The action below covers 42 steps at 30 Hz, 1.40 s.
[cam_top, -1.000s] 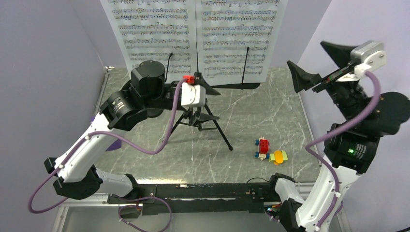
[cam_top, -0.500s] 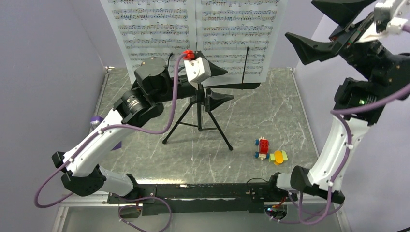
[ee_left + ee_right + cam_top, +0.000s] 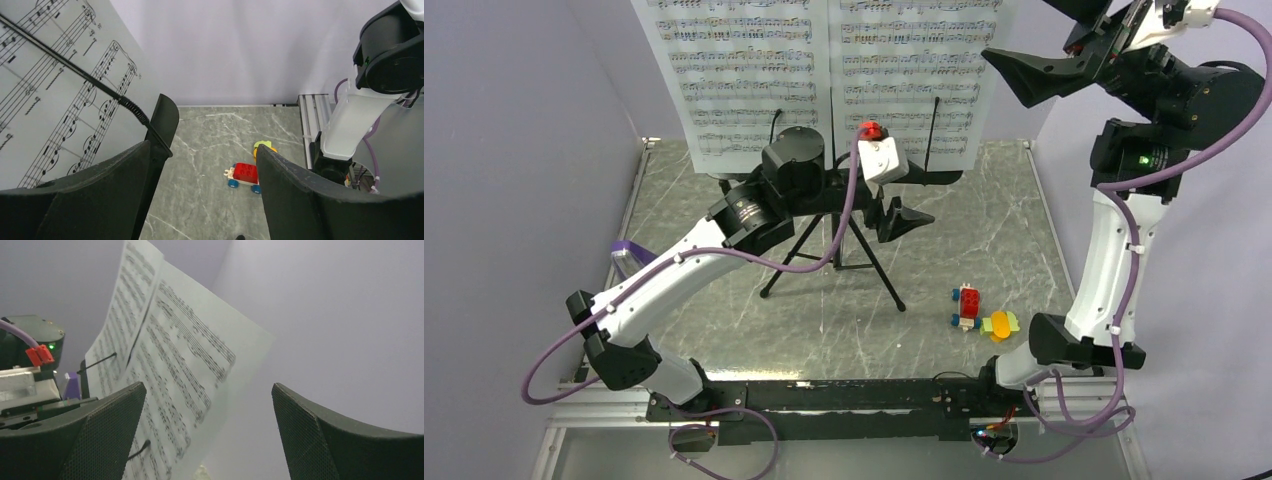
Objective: Pack up the instrument practice props
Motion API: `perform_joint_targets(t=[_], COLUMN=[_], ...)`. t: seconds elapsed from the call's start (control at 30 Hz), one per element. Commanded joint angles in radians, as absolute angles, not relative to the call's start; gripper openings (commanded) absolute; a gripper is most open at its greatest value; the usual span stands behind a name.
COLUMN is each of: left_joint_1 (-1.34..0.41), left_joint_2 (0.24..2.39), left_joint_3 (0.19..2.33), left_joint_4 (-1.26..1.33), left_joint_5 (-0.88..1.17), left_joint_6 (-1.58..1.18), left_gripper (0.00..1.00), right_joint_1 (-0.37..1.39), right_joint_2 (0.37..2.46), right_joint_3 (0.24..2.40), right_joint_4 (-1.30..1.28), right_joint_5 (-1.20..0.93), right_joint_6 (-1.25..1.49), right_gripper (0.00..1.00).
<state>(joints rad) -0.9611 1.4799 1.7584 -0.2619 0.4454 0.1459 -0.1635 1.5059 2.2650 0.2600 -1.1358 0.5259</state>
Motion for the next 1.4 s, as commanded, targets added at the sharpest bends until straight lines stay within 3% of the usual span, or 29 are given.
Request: perform_joint_targets(t=[0.0, 0.23, 0.57, 0.93, 1.17, 1.37], left_joint_1=[-0.981, -0.988, -0.988, -0.986, -0.986, -0.986], left_joint_2=[1.487, 1.509, 1.473, 1.469, 1.483, 1.461], left_joint_3=[1.829, 1.864, 1.86, 1.842, 1.873, 1.862], left_joint_4=[-0.264, -0.298, -0.301, -0.289, -0.296, -0.295], left_joint_5=[0.415, 0.41, 0.305, 0.305, 0.292, 0.247], left_joint_6=[0.181, 0.209, 0.271, 0.283, 0.295, 0.324], left_gripper=[0.82, 0.82, 0.82, 0.83, 0.83, 0.83], right_joint_1=[-0.106, -0.069, -0.045, -0.033, -0.026, -0.025], right_joint_2=[1.553, 1.565, 1.454, 1.424, 1.462, 1.467], right_joint_3=[2.385, 2.416, 2.277, 2.241, 2.245, 2.241], right_joint_4=[0.329, 0.4, 0.452, 0.458, 0.425, 0.416], right_joint_5=[-1.13, -1.14, -1.198, -1.218, -1.175, -1.156], right_joint_6=[0.525, 0.554, 0.6, 0.583, 0.57, 0.546], right_gripper=[0.99, 0.99, 0.96, 0.84, 0.71, 0.44])
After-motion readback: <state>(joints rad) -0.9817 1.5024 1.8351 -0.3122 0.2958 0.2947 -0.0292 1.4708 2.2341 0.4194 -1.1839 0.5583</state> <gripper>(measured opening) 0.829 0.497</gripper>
